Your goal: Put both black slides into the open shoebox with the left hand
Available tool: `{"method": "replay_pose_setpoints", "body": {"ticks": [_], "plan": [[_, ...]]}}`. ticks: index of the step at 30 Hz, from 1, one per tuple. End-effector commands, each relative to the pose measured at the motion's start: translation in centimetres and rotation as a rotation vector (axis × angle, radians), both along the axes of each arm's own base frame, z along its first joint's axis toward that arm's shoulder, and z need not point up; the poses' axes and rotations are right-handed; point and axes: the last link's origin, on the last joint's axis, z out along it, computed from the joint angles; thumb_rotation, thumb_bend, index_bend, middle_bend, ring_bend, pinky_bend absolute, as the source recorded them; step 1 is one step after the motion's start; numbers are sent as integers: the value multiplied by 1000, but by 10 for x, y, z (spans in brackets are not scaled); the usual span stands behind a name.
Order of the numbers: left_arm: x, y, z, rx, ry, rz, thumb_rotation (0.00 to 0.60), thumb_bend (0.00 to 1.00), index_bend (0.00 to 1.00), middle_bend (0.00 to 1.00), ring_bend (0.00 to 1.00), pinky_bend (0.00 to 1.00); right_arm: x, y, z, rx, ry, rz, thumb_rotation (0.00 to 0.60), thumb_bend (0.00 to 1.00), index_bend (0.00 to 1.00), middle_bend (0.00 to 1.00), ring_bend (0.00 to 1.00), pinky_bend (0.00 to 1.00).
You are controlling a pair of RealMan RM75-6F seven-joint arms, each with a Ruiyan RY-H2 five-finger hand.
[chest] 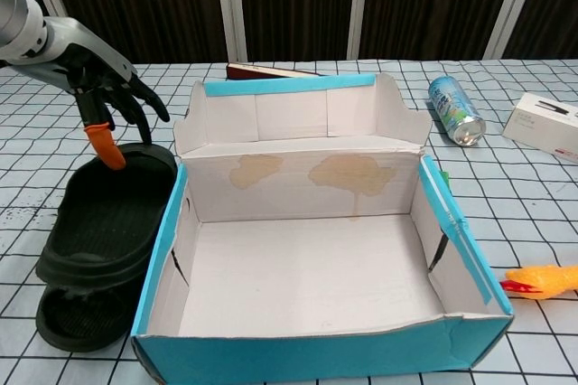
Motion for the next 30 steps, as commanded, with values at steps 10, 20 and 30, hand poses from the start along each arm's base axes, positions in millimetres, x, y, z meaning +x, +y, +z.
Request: {"method": "replay_pose_setpoints", "body": {"ticks": [10, 20, 30], "plan": [[6, 4, -2, 24, -1, 12, 600, 131, 51, 163, 0, 124, -1, -1, -2, 9, 5, -6, 600, 162, 0, 52, 92, 67], [5, 2, -1, 10, 21, 24, 600, 131, 46, 179, 15, 148, 0, -1, -2, 14, 6, -8, 600, 163, 0, 52, 92, 67], [2, 4, -4, 7, 47, 36, 600, 131, 46, 187, 22, 152, -1, -2, -3, 16, 9, -13, 600, 162, 0, 52, 92, 67]]}}
